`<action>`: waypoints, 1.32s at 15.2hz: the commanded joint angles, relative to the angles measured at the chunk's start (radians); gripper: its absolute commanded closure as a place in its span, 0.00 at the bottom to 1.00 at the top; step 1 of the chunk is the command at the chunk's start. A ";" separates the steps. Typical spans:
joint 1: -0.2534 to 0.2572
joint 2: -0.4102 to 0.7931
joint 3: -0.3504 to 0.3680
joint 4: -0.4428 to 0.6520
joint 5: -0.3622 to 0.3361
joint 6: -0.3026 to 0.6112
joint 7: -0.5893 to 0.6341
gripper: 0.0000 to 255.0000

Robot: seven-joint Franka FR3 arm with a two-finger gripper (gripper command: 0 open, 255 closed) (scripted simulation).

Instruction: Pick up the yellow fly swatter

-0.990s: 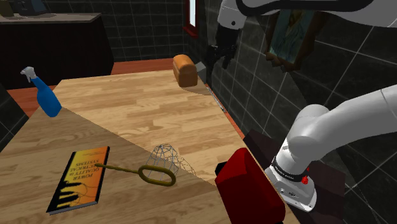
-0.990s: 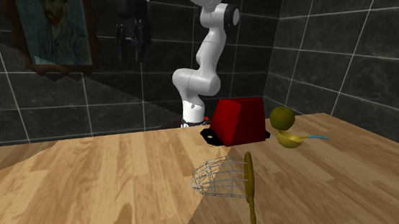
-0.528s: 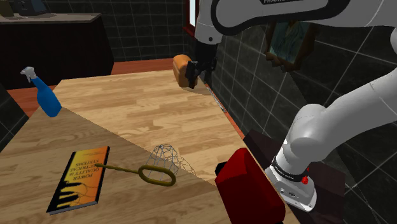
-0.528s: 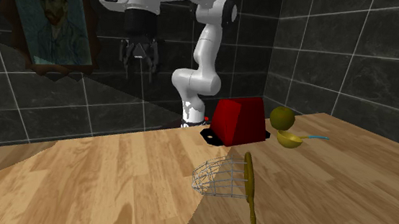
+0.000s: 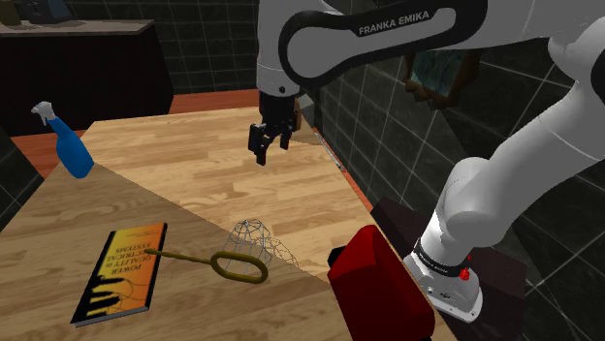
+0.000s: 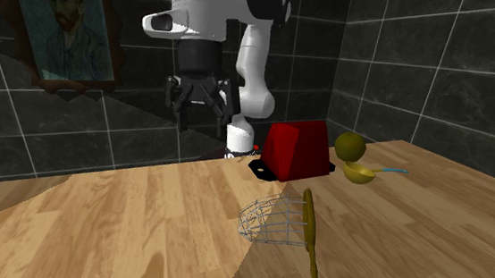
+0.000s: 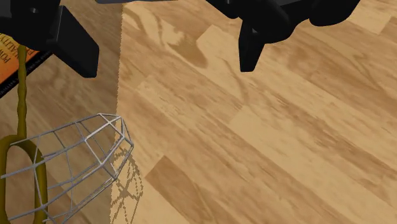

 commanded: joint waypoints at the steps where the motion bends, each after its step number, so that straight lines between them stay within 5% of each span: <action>1: 0.015 0.053 0.027 0.028 -0.002 0.019 0.009 0.00; 20: 0.197 0.582 0.231 0.347 -0.167 0.130 0.155 0.00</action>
